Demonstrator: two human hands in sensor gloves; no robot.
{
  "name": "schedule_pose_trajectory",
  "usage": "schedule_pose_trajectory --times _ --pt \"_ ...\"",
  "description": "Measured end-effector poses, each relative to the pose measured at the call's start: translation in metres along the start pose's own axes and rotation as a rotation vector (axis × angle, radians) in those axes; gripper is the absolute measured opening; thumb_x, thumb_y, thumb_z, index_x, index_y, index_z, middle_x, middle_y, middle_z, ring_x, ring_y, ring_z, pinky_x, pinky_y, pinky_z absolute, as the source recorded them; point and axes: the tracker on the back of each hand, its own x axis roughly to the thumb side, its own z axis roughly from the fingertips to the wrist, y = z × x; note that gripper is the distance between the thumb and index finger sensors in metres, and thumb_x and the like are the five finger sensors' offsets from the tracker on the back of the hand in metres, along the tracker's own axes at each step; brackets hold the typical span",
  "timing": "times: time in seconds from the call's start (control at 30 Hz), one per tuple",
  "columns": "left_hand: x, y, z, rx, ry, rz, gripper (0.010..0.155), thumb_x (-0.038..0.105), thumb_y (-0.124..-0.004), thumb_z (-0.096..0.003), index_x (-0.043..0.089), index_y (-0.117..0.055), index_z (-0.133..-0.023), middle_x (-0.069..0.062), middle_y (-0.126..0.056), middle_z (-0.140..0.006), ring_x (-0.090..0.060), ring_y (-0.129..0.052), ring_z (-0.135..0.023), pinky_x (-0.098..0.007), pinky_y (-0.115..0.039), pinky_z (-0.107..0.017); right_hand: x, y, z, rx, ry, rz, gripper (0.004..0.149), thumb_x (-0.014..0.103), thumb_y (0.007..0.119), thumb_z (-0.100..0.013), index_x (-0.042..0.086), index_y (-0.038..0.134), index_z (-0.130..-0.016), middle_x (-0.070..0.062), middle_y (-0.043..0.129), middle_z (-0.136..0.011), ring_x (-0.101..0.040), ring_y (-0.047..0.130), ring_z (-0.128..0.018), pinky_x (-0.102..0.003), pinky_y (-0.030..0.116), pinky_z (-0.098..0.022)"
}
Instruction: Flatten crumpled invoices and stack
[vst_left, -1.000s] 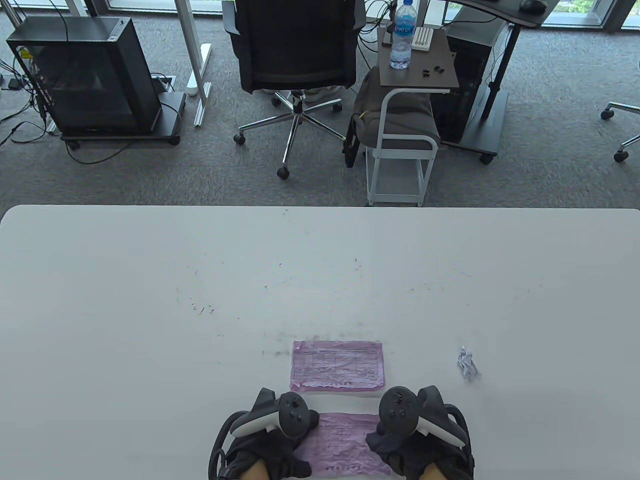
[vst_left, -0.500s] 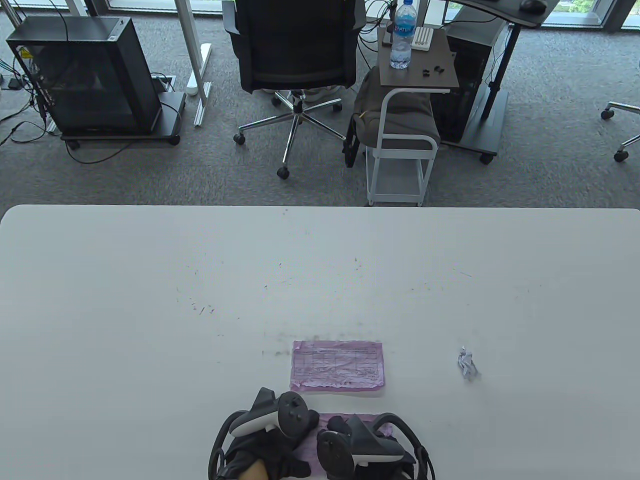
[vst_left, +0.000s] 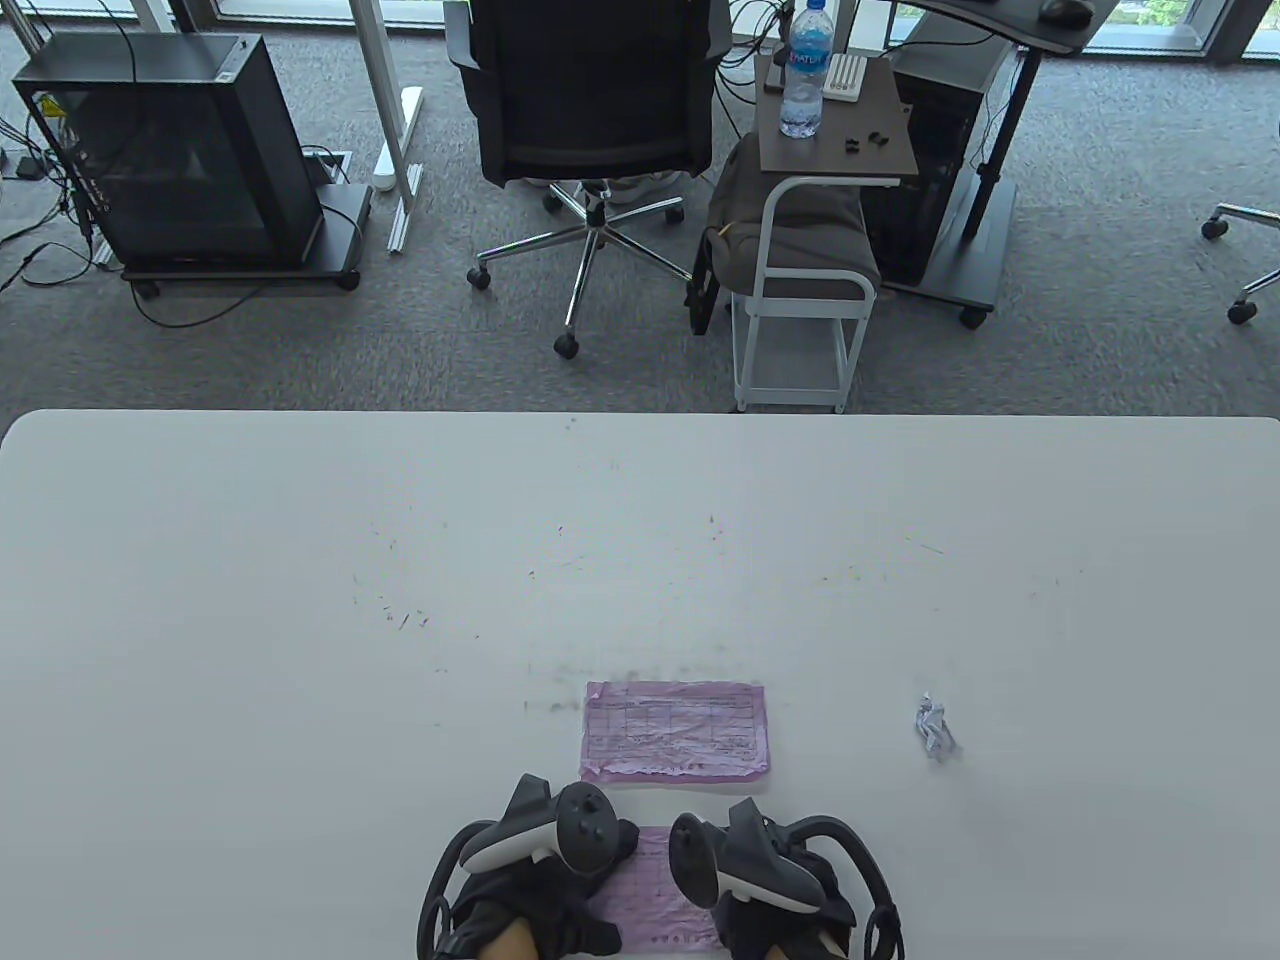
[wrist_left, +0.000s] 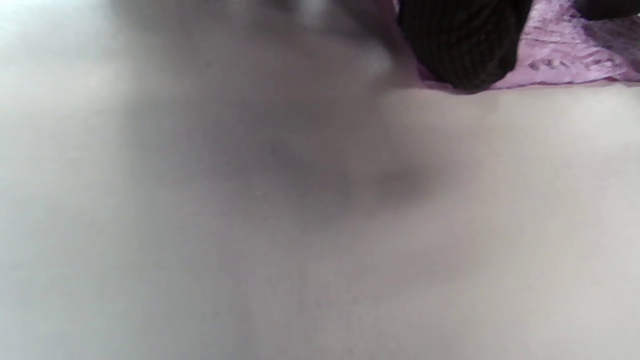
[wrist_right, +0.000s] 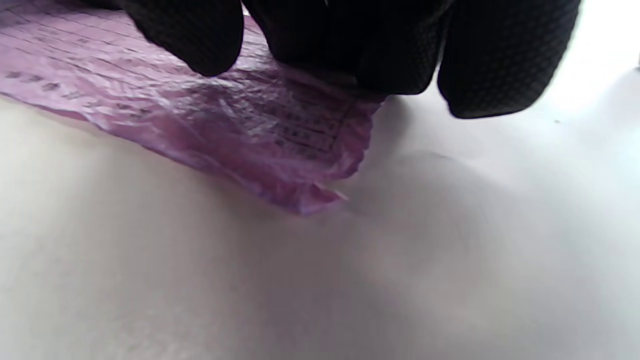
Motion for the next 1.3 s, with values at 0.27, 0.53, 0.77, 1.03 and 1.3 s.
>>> schedule_pose_trajectory --times 0.27,0.53,0.77,1.03,1.3 --pt "0.000 0.000 0.000 0.003 -0.001 0.000 0.086 0.047 -0.079 -0.0511 0.038 -0.013 -0.106 -0.011 0.017 -0.100 -0.053 0.017 -0.089 -0.071 -0.016 -0.061 -0.017 0.002 0.000 -0.032 0.067 -0.049 0.051 0.042 0.070 -0.058 0.005 0.060 -0.093 -0.027 0.061 -0.098 -0.044 0.076 -0.077 -0.055 0.083 -0.043" --pt "-0.001 0.000 0.000 0.004 -0.005 0.004 0.086 0.046 -0.079 -0.0511 0.038 -0.013 -0.106 -0.011 0.016 -0.100 -0.053 0.017 -0.089 -0.071 -0.016 -0.061 -0.021 -0.014 0.018 -0.274 -0.192 -0.171 0.056 0.045 0.070 -0.057 0.009 0.059 -0.099 -0.028 0.050 -0.104 -0.047 0.067 -0.083 -0.060 0.075 -0.049" --pt "-0.001 0.000 -0.001 0.004 -0.006 0.005 0.086 0.046 -0.079 -0.0511 0.038 -0.013 -0.106 -0.011 0.016 -0.100 -0.054 0.017 -0.089 -0.071 -0.016 -0.061 0.041 -0.010 0.025 -0.217 -0.589 0.005 0.053 0.043 0.070 -0.057 0.016 0.056 -0.100 -0.021 0.043 -0.108 -0.045 0.057 -0.089 -0.061 0.071 -0.055" --pt "-0.001 0.001 -0.001 0.002 -0.006 0.005 0.086 0.046 -0.080 -0.0513 0.038 -0.013 -0.106 -0.011 0.016 -0.100 -0.054 0.017 -0.089 -0.071 -0.016 -0.061 0.050 0.006 0.017 -0.003 -0.618 -0.042 0.056 0.045 0.070 -0.057 0.016 0.052 -0.102 -0.017 0.043 -0.109 -0.042 0.051 -0.091 -0.059 0.066 -0.056" --pt "-0.001 0.001 -0.001 -0.002 -0.003 0.003 0.086 0.046 -0.079 -0.0513 0.038 -0.013 -0.106 -0.011 0.017 -0.100 -0.053 0.017 -0.089 -0.071 -0.016 -0.061 0.035 0.001 0.010 0.052 -0.514 -0.128 0.045 0.046 0.069 -0.058 0.020 0.066 -0.094 -0.011 0.057 -0.102 -0.038 0.062 -0.084 -0.058 0.071 -0.053"
